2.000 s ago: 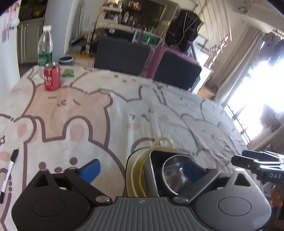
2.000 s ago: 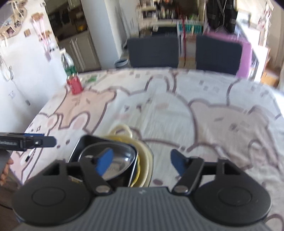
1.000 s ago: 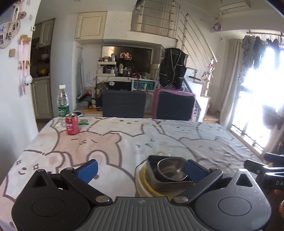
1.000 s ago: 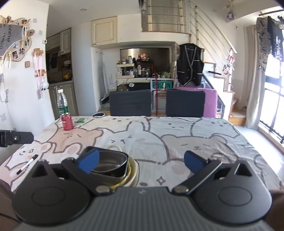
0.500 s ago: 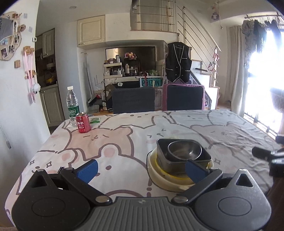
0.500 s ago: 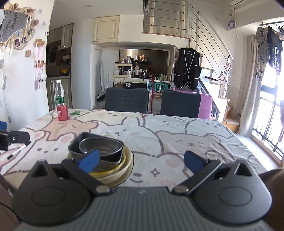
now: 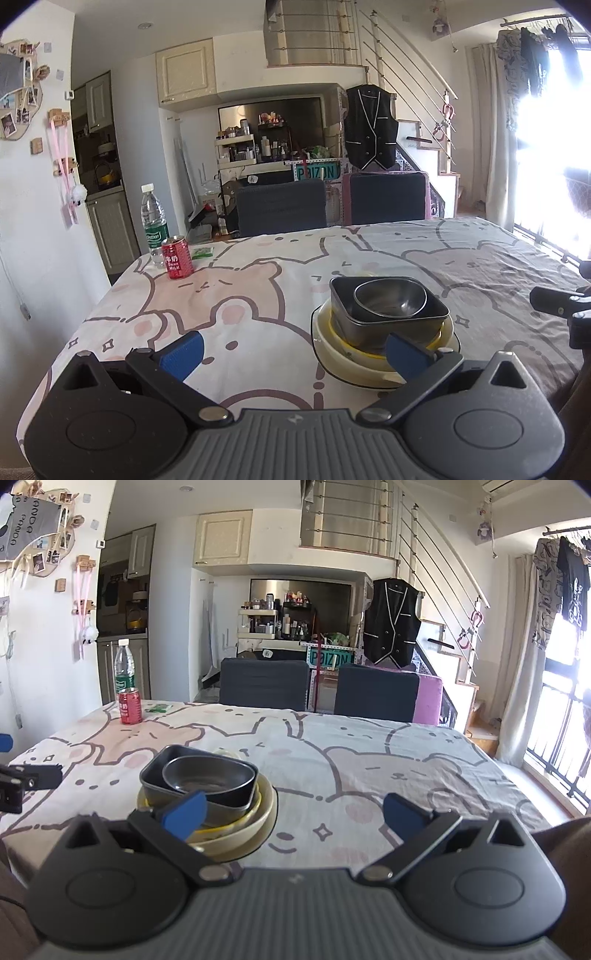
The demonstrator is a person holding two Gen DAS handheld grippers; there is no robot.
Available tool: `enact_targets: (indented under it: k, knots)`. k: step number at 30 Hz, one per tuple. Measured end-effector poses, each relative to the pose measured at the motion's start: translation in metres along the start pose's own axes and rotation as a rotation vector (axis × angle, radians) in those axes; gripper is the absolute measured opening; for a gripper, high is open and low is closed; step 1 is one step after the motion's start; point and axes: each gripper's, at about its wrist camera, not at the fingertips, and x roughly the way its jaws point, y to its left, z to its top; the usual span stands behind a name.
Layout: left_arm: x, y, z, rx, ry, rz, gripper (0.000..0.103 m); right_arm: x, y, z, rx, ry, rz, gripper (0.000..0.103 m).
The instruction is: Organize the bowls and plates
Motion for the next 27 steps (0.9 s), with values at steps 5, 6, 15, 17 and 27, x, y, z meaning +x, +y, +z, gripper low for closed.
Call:
enact_targets:
  k: [5, 6, 15, 17, 27]
  knots:
    - [0.0007, -0.0019, -0.0004, 0.005, 0.0, 0.0, 0.103, 0.0, 0.0, -0.0021, 0.001, -0.002, 0.002, 0.103]
    - [0.0006, -0.002, -0.0007, 0.005, 0.0, 0.0, 0.103, -0.0006, -0.0003, -0.003, -0.002, -0.002, 0.001, 0.103]
    - [0.0011, -0.0023, -0.0012, 0.003, 0.0, -0.005, 0.103, 0.001, -0.0009, -0.0036, -0.003, 0.002, -0.002, 0.103]
    - [0.0011, -0.003, -0.0013, 0.003, 0.0, -0.005, 0.103, 0.0016, -0.0013, -0.0041, -0.001, 0.002, -0.002, 0.103]
    - [0.0011, -0.003, -0.0023, 0.004, -0.004, -0.011, 0.103, 0.0014, -0.0004, -0.0054, -0.001, -0.001, -0.006, 0.103]
